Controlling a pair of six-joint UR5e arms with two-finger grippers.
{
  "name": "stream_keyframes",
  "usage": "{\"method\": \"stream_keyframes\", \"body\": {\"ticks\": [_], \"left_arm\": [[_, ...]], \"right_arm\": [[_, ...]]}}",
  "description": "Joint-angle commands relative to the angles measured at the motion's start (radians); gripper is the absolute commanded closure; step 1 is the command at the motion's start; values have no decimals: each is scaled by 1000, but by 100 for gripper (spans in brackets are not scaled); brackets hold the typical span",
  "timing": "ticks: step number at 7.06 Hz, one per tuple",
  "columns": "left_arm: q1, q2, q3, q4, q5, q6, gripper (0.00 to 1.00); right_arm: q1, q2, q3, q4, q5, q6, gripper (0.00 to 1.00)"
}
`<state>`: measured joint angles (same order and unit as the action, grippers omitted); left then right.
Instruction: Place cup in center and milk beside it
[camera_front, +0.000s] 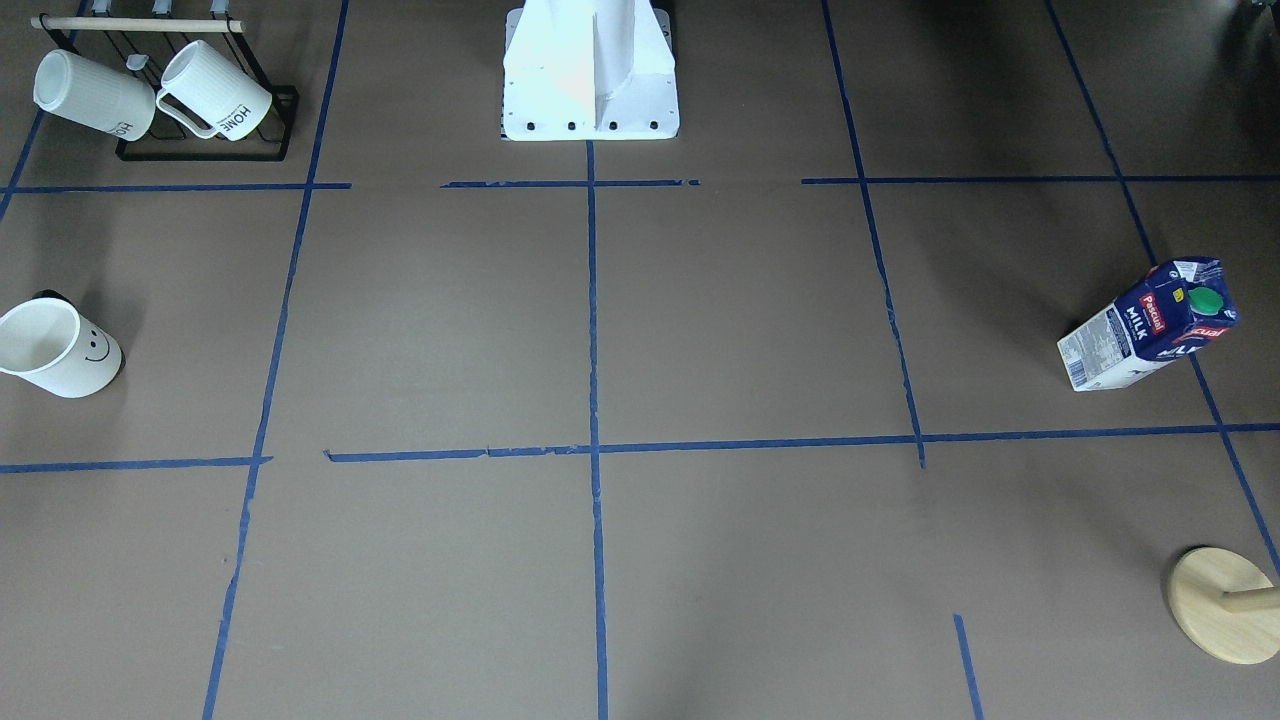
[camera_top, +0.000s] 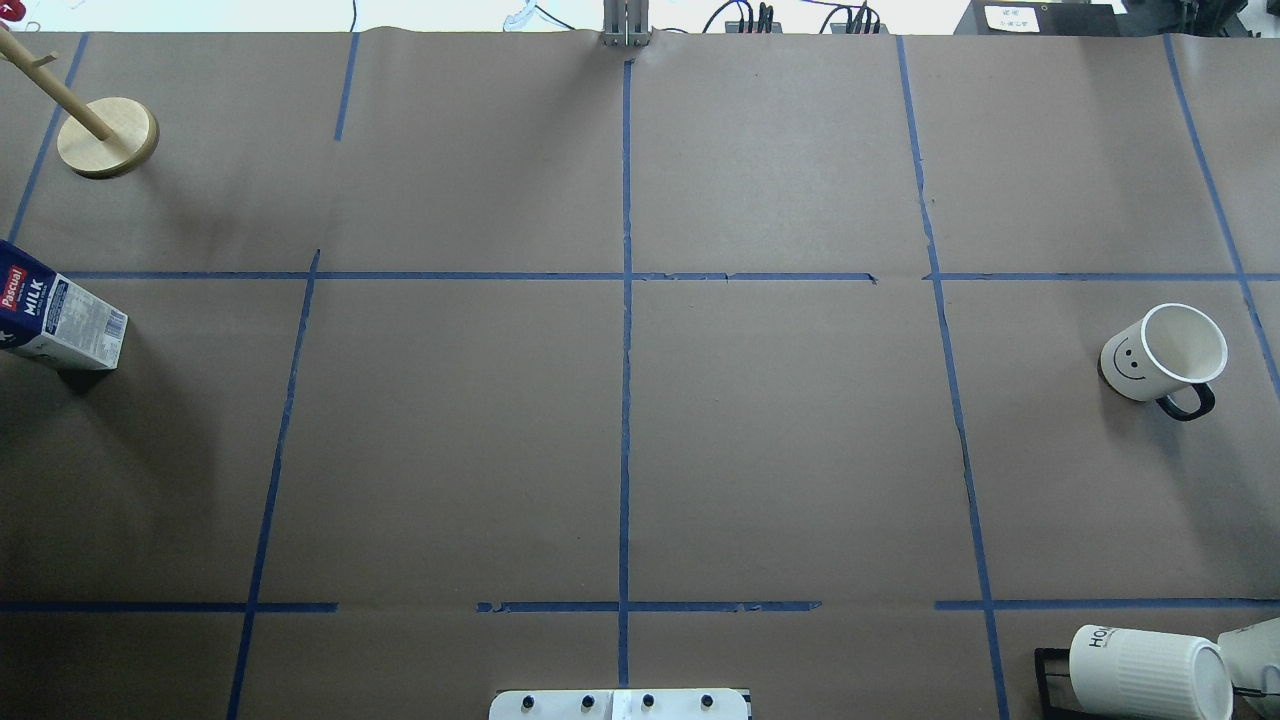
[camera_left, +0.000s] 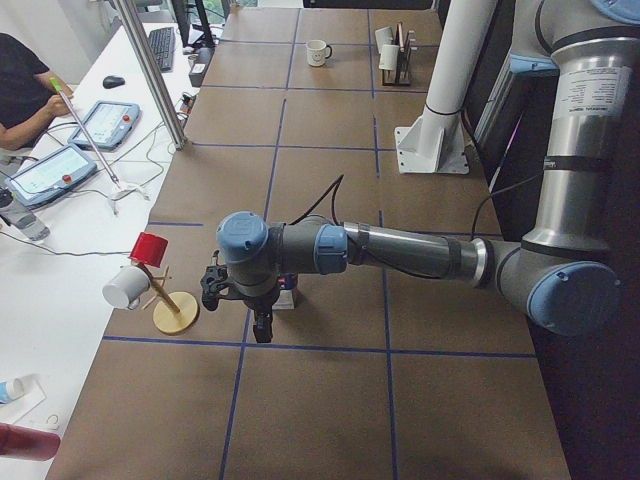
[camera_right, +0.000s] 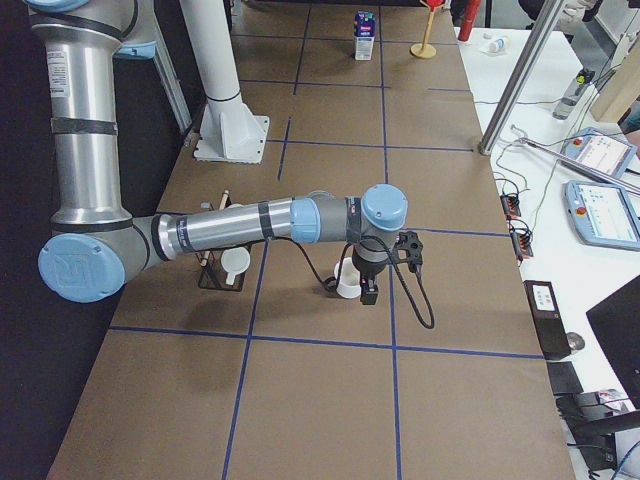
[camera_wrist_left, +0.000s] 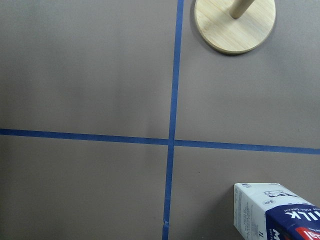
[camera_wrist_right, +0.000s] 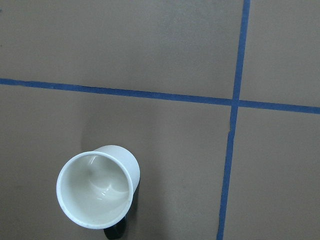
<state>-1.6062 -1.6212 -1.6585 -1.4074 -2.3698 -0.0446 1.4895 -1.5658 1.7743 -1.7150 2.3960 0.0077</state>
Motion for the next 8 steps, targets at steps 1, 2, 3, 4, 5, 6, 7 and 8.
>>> {"method": "stream_keyframes", "body": {"ticks": [1,2,3,4,5,6,7,8], "left_arm": [[3,-5,0,42,6,-4,0],[5,-3,-9,41,7,-5,0],[6,-3,-9,38,9,-6,0],[17,-2,-12,41,11,-8,0],[15,-3,-20,38,12,-9,0],[15,-5,-23,36,11,-8,0],[17,-3,-30,30,8,-2,0],[15,0,-32,28,-5,2,0]], "right_arm": [[0,0,-3,-2,0,-2,0],[0,0,-1,0,0,-2,0],[0,0,-1,0,0,-3,0],[-2,0,-3,0,0,-9,0],[-2,-2,-1,0,0,-8,0],[-2,-2,1,2,0,-9,0],[-3,1,4,2,0,-9,0],[-3,3,7,2,0,-2,0]]}}
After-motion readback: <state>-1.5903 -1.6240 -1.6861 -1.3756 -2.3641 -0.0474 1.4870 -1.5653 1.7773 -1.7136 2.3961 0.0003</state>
